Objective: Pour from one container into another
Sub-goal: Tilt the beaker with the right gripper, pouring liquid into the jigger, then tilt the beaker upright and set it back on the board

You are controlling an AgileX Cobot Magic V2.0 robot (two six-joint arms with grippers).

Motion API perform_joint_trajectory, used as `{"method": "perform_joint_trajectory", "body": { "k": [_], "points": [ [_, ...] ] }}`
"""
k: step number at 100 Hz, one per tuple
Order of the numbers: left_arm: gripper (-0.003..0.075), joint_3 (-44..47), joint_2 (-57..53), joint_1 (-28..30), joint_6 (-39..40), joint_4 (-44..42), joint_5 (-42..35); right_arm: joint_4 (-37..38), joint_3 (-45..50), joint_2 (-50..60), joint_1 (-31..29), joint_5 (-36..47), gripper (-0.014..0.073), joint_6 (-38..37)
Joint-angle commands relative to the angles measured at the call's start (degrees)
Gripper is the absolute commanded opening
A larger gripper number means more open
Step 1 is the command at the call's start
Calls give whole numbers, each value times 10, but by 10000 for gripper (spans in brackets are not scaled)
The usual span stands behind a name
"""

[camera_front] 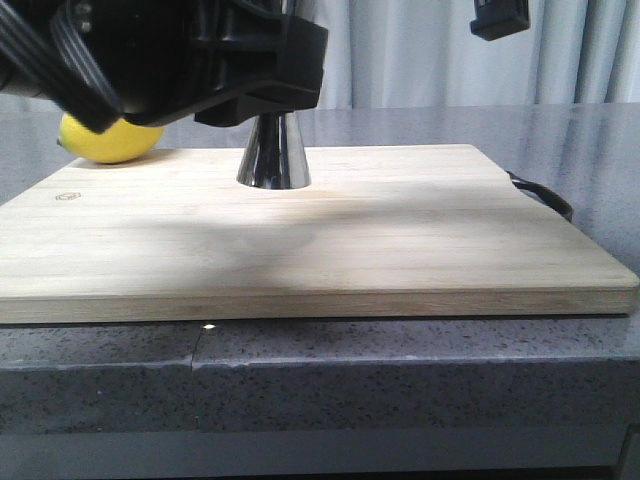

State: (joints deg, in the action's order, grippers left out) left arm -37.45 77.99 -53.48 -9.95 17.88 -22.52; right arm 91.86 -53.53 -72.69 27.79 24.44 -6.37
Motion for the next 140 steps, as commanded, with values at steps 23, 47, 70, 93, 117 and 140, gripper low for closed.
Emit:
{"method": "perform_joint_trajectory", "body": {
  "k": [23,47,70,93,117,140],
  "points": [
    [-20,-16,-18,-4,-1,-5,-48,-15,-21,19,0,19,183,-104],
    [-19,-16,-18,-4,-1,-5,-49,-49,-21,19,0,-5,183,-241],
    [-20,-16,-18,-4,-1,-7,-52,-167,-21,17,-42,-16,183,-244],
    [-19,-16,-18,-4,-1,-15,-52,-342,-21,-26,-140,71,183,-244],
    [-20,-16,-18,-4,-1,-15,-52,-394,-13,-108,-191,149,183,-274],
    [-20,-16,-18,-4,-1,-16,-52,-394,-3,-179,-191,204,183,-272]
  ]
}}
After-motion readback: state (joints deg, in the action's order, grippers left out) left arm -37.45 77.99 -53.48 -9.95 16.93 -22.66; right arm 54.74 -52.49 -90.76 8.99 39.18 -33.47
